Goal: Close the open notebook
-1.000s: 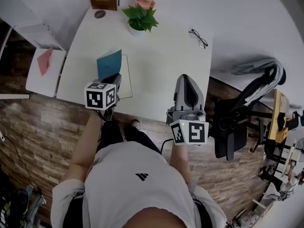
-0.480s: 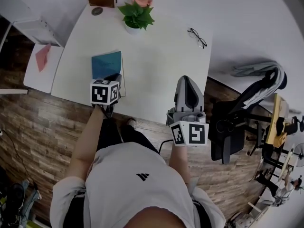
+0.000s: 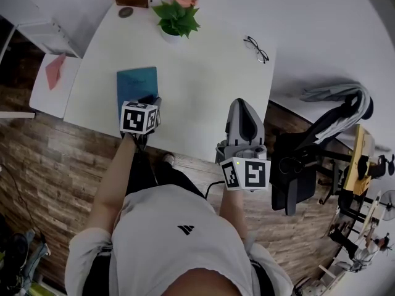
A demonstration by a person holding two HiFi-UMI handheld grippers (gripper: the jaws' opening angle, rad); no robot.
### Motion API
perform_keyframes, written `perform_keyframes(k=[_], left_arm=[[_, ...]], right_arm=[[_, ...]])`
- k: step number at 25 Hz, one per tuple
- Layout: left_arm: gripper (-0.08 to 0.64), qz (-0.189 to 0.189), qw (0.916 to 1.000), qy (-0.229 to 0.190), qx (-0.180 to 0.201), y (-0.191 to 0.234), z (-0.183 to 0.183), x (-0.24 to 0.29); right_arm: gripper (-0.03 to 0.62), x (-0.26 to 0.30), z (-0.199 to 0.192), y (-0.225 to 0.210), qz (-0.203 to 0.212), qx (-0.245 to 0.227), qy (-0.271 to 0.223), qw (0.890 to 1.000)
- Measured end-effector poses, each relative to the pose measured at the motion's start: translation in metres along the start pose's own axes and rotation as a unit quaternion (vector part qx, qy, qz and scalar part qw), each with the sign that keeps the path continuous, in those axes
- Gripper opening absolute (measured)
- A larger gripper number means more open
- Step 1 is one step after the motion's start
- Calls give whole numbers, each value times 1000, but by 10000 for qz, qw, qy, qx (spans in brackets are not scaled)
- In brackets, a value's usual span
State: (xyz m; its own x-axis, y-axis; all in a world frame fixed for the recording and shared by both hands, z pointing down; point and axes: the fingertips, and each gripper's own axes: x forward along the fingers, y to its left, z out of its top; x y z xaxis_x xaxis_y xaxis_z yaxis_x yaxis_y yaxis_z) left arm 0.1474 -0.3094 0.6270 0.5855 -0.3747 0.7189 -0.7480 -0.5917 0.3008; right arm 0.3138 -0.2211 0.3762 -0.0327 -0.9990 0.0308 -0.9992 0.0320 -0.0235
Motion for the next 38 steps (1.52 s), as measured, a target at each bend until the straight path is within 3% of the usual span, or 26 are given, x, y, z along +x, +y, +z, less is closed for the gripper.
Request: perform_keyframes(k=[3, 8, 14, 23, 30, 34, 38], left_arm=[[146, -51, 9999, -1, 105, -6, -4, 2], [144, -21, 10000, -15, -11, -9, -8, -1], [60, 104, 9996, -56, -245, -14, -23, -10], [15, 323, 9994, -80, 22, -11, -28, -11], [9, 361, 9968, -555, 456, -22, -12, -33], [9, 423, 9910, -950, 842, -27, 5, -56], [9, 428, 9855, -1308, 988, -27, 17, -85]], right_arm=[[-2, 0, 0, -1, 51, -7, -6, 10000], [-2, 0, 1, -2, 110, 6, -36, 9999], [-2, 1, 1, -1, 245, 59, -79, 9997], [-2, 0, 2, 11, 502, 107, -166, 9985], [-2, -4, 9, 22, 596, 114, -239, 9979], [-2, -4, 14, 32, 618, 100, -296, 9976], [-2, -2, 16, 47, 651, 80, -310, 9974]])
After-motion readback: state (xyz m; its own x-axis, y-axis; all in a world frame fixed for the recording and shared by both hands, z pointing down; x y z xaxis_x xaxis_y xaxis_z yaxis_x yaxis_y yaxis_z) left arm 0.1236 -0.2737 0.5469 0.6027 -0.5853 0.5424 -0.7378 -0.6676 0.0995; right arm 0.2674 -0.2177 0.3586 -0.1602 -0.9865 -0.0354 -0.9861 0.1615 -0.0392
